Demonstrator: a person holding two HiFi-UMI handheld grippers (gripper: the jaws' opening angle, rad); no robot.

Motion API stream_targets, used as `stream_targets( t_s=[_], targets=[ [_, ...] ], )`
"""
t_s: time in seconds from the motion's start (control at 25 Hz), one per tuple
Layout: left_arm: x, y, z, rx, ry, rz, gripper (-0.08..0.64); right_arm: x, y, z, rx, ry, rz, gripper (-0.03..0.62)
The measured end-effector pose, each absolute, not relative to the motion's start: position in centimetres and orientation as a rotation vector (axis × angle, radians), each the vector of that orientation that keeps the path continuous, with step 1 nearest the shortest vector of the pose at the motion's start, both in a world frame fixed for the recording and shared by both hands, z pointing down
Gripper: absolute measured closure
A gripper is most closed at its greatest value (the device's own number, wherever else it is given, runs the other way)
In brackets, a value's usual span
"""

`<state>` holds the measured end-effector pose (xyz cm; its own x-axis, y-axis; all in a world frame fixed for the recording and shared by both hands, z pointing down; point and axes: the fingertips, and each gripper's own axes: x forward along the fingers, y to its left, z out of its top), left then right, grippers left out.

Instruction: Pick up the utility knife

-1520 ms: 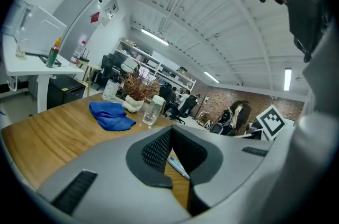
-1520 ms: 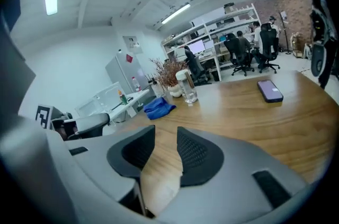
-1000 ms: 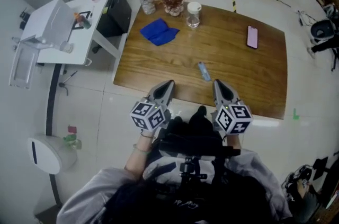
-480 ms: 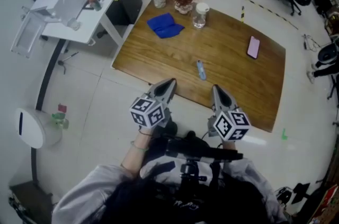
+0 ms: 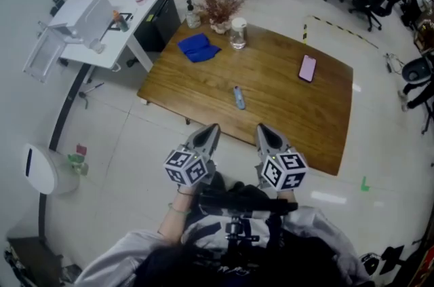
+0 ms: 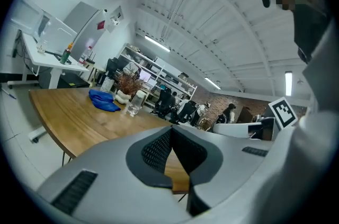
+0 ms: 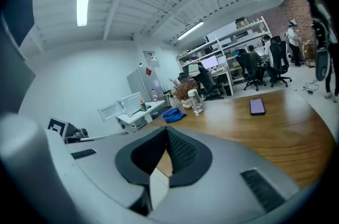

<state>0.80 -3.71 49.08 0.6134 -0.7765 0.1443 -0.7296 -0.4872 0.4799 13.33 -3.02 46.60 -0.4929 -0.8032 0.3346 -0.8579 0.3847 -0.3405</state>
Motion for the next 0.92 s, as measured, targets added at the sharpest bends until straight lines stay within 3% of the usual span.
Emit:
stream_targets(
  t_s=[0.92],
  targets=[
    [-1.9,-0.6,47.9,2.289,-1.303,-0.164,0.555,11.3,-1.3,46.3,1.341,-2.614,0.745,0.583]
  ],
)
